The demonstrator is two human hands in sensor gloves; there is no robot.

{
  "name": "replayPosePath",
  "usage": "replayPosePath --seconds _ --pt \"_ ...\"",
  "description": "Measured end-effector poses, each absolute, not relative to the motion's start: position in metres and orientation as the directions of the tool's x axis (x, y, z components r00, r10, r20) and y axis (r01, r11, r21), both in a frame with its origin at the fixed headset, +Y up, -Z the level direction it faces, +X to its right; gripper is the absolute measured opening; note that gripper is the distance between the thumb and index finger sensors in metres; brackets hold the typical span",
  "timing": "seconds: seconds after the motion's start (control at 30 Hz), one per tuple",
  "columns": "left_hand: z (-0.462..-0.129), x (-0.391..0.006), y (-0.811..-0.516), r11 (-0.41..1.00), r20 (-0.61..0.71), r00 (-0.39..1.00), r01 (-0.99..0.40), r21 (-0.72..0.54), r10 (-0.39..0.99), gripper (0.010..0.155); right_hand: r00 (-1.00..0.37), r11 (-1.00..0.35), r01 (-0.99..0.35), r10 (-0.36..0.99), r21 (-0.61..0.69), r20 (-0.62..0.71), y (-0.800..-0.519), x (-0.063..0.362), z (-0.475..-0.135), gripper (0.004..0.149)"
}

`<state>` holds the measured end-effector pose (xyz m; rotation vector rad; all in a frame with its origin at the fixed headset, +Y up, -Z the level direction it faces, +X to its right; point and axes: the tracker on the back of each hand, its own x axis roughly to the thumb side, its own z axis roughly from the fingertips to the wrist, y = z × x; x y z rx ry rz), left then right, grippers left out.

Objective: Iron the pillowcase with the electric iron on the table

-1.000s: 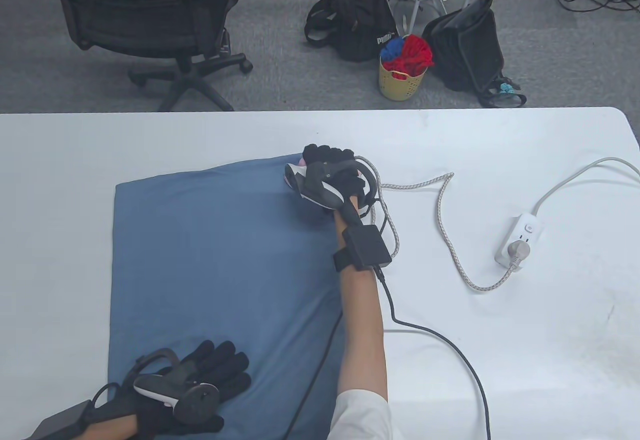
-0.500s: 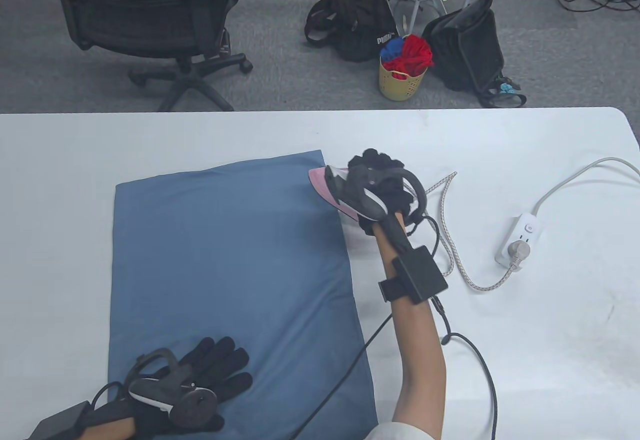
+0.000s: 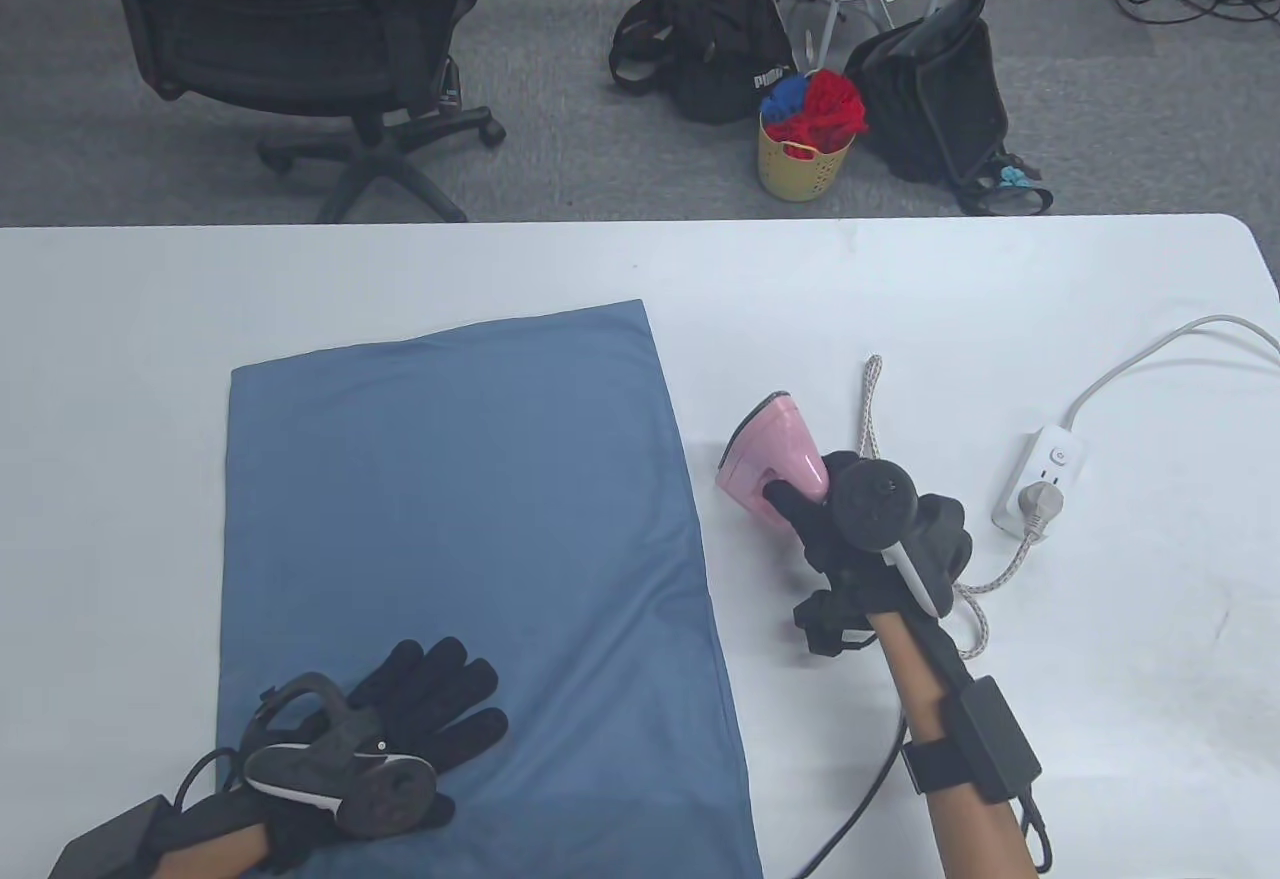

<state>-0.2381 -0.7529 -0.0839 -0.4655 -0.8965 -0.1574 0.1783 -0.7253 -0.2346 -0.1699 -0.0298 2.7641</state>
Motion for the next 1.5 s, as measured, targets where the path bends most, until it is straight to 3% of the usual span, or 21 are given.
replayPosePath --seconds 0.07,0.13,0.17,0.2,0.23,0.27,0.33,0.4,0.5,0.63,0.83,1.0,1.03,1.1,1.13,1.2,1.27,1.33,1.5 --pt "-0.090 -0.247 -0.755 0.887 0.751 0.658 0.313 -0.340 0.056 0.078 -0.952 -0.954 -0.296 0.299 -0.043 -0.067 -0.729 0.180 -0.227 0.065" --pt "-0.095 -0.255 -0.758 0.886 0.722 0.689 0.299 -0.355 0.057 0.078 -0.966 -0.953 -0.252 0.258 0.168 0.014 -0.721 0.185 -0.225 0.077" --pt "-0.097 -0.258 -0.758 0.887 0.713 0.699 0.293 -0.357 0.056 0.078 -0.982 -0.947 -0.176 0.188 0.270 0.017 -0.715 0.190 -0.224 0.081" --pt "-0.100 -0.263 -0.760 0.890 0.695 0.717 0.281 -0.360 0.054 0.078 -0.999 -0.932 0.043 -0.039 0.361 0.017 -0.697 0.208 -0.223 0.072" --pt "-0.104 -0.266 -0.761 0.890 0.680 0.731 0.271 -0.368 0.059 0.078 -0.988 -0.952 0.136 -0.151 0.276 -0.033 -0.687 0.222 -0.223 0.068" --pt "-0.107 -0.269 -0.762 0.887 0.668 0.741 0.261 -0.381 0.069 0.078 -0.967 -0.970 0.164 -0.194 0.182 -0.164 -0.680 0.239 -0.225 0.065" --pt "-0.114 -0.274 -0.763 0.879 0.637 0.762 0.224 -0.422 0.112 0.078 -0.912 -0.987 0.159 -0.135 -0.031 -0.388 -0.679 0.274 -0.231 0.069" --pt "-0.118 -0.277 -0.765 0.875 0.621 0.770 0.193 -0.445 0.146 0.078 -0.856 -0.993 0.075 -0.019 -0.088 -0.517 -0.692 0.308 -0.245 0.077" --pt "-0.120 -0.283 -0.769 0.869 0.605 0.786 0.205 -0.451 0.129 0.078 -0.772 -0.976 -0.159 0.029 0.148 -0.635 -0.726 0.344 -0.267 0.091" --pt "-0.119 -0.287 -0.770 0.871 0.610 0.783 0.212 -0.443 0.119 0.078 -0.713 -0.958 -0.241 0.067 0.154 -0.698 -0.757 0.356 -0.281 0.088" --pt "-0.121 -0.288 -0.771 0.871 0.605 0.785 0.200 -0.450 0.133 0.078 -0.698 -0.941 -0.001 -0.241 0.337 -0.674 -0.756 0.342 -0.294 0.076" --pt "-0.125 -0.293 -0.771 0.869 0.568 0.811 0.175 -0.462 0.139 0.078 -0.649 -0.826 0.157 -0.500 0.542 -0.574 -0.748 0.327 -0.307 0.079" --pt "-0.125 -0.295 -0.767 0.877 0.564 0.814 0.162 -0.452 0.141 0.078 -0.673 -0.857 0.186 -0.467 0.480 -0.573 -0.741 0.321 -0.303 0.081" --pt "-0.127 -0.296 -0.758 0.897 0.561 0.816 0.133 -0.421 0.142 0.078 -0.781 -0.968 0.176 -0.249 0.181 -0.572 -0.723 0.299 -0.291 0.085" --pt "-0.128 -0.298 -0.751 0.913 0.560 0.815 0.103 -0.395 0.150 0.078 -0.852 -0.990 0.138 -0.101 -0.035 -0.513 -0.706 0.277 -0.274 0.083" --pt "-0.130 -0.300 -0.740 0.929 0.559 0.807 0.037 -0.368 0.189 0.079 -0.951 -0.963 0.055 0.031 -0.264 -0.308 -0.680 0.234 -0.244 0.082" --pt "-0.130 -0.303 -0.732 0.937 0.561 0.790 -0.048 -0.345 0.247 0.080 -0.997 -0.942 0.044 -0.020 -0.332 -0.077 -0.658 0.190 -0.217 0.080" --pt "-0.128 -0.305 -0.726 0.939 0.572 0.768 -0.111 -0.326 0.289 0.082 -0.979 -0.945 0.101 -0.150 -0.312 0.136 -0.648 0.140 -0.187 0.083" --pt "-0.118 -0.294 -0.722 0.956 0.633 0.739 -0.052 -0.289 0.231 0.086 -0.832 -0.927 0.173 -0.319 -0.333 0.455 -0.679 0.048 -0.137 0.088"
